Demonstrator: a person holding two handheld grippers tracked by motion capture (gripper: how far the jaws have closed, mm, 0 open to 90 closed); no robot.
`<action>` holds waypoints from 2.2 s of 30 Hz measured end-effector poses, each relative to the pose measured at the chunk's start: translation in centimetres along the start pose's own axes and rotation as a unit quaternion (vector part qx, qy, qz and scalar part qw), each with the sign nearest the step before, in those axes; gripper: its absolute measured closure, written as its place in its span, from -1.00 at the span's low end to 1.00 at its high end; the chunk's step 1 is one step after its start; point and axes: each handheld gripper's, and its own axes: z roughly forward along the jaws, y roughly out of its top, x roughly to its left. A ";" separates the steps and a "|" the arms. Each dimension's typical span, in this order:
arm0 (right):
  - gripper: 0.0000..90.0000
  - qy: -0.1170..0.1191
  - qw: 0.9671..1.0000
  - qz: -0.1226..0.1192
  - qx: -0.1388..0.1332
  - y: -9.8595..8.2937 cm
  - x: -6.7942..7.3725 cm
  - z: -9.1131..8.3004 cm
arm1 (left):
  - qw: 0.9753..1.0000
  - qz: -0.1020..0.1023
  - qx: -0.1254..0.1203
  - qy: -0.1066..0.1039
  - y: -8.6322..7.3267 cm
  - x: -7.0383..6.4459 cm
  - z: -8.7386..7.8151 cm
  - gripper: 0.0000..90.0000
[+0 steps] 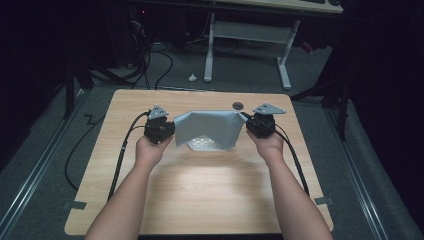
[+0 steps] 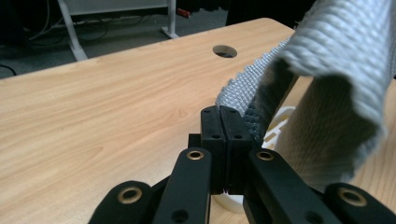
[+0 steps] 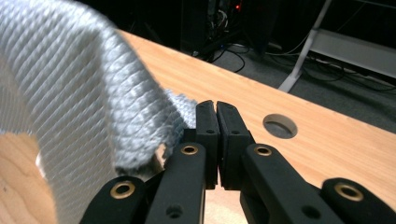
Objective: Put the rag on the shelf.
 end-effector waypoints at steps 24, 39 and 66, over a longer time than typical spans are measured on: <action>0.98 -0.008 1.000 -0.006 0.026 -2.3 0.2 0.6 | 1.000 -0.005 0.007 -0.001 -0.2 -0.3 1.1 0.97; 0.93 -0.009 0.999 -0.006 0.032 -2.5 0.1 0.5 | 1.000 -0.008 0.016 0.002 -0.4 -0.4 1.1 0.91; 0.65 -0.038 0.999 -0.008 0.023 -1.5 -0.8 -1.3 | 0.998 -0.056 -0.024 0.021 -0.4 2.2 -1.7 0.17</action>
